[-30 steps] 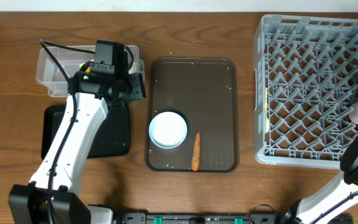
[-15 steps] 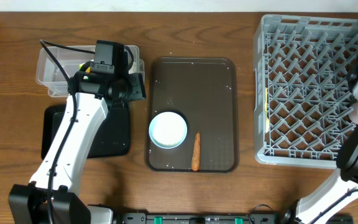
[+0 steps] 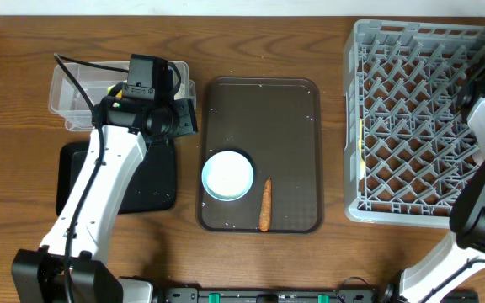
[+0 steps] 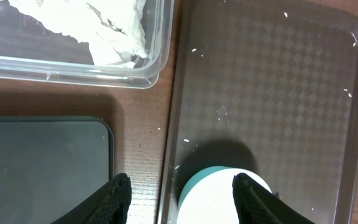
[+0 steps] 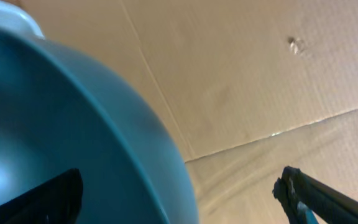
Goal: Sort waste into correct bins and load items into the dishwasher rack
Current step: 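Lift the blue plate and place it upright in the dish rack, then lower the left gripper to the light-blue rice bowl and grasp its rim, then carry the bowl left and tip the rice onto the black tray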
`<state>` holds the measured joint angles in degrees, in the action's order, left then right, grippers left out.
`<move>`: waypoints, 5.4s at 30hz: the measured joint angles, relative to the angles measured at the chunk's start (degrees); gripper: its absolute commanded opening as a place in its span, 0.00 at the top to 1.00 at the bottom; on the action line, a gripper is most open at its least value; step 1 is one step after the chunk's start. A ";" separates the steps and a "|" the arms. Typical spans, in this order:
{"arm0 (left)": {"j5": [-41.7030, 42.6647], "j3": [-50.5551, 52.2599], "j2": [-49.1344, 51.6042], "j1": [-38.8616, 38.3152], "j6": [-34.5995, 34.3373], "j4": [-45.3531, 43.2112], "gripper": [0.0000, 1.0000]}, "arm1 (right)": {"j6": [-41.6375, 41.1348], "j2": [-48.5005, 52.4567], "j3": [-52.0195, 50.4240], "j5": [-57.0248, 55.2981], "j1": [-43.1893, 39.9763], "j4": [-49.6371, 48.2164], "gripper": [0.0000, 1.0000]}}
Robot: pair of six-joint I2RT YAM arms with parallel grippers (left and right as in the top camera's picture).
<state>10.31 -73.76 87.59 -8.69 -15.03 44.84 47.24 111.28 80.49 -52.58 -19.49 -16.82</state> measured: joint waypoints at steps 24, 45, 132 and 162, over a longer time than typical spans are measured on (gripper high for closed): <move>0.00 0.00 0.00 -0.24 -0.15 0.46 0.37 | -33.51 -17.84 0.07 64.41 18.21 57.11 0.05; -0.17 1.31 1.84 -16.90 -4.74 1.84 0.37 | -51.04 -17.84 0.07 53.72 30.34 61.70 0.01; 33.11 8.09 4.87 25.88 5.79 0.13 0.94 | -53.51 -17.84 0.07 48.65 28.22 64.35 0.01; 77.88 24.17 4.92 48.04 2.80 -11.28 0.94 | -53.20 -17.84 0.07 48.65 28.22 64.35 0.01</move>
<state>88.18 -49.58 92.51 39.35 -12.23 33.56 -5.96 93.45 80.55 -3.92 8.73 47.53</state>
